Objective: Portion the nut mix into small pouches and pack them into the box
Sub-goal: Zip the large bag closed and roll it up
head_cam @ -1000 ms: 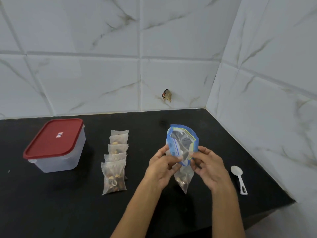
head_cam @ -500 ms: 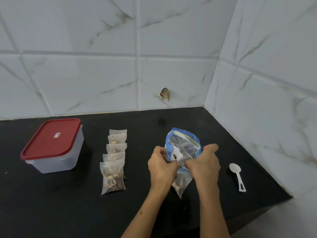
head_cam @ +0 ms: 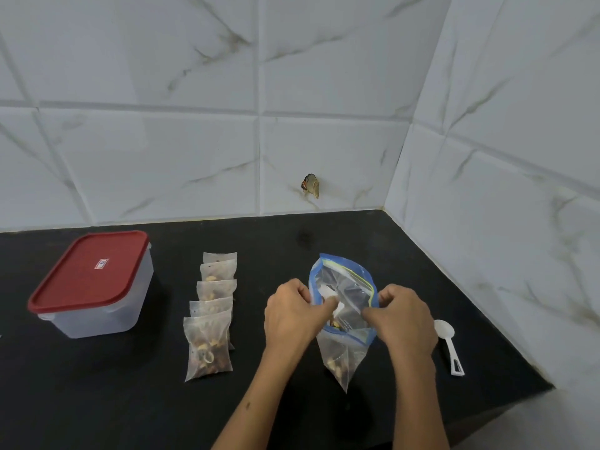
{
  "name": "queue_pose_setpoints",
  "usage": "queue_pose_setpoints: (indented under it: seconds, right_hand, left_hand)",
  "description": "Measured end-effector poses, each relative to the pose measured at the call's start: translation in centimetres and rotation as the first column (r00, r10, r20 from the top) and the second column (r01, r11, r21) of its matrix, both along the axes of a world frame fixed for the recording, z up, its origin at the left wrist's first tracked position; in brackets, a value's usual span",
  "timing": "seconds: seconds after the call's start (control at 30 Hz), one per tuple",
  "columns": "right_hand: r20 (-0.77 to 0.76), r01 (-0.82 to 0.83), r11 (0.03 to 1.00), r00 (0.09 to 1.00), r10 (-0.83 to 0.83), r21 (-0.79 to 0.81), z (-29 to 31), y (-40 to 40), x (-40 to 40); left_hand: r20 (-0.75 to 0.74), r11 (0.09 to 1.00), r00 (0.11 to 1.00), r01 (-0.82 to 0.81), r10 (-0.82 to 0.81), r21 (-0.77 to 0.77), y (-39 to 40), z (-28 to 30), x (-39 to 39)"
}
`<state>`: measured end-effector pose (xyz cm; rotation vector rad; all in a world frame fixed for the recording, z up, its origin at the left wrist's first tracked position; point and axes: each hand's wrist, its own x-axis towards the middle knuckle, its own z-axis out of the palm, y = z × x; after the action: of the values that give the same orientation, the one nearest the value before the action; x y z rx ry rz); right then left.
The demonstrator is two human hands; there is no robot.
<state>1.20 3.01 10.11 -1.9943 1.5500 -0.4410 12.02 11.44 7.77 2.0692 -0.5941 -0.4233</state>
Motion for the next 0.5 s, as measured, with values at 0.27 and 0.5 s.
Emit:
queue_pose_setpoints:
  seconds: [0.27, 0.5]
  right_hand:
    - [0.005, -0.047, 0.998, 0.999, 0.046, 0.052, 0.5, -1.7, -0.5]
    - [0.031, 0.042, 0.994, 0.999, -0.039, -0.105, 0.3, -2.9, -0.9]
  left_hand:
    - [0.117, 1.0, 0.993, -0.01, 0.008, 0.022, -4.7, 1.4, 4.5]
    - [0.174, 0.979, 0.971, 0.137, -0.163, 0.154, -7.5, 1.3, 6.2]
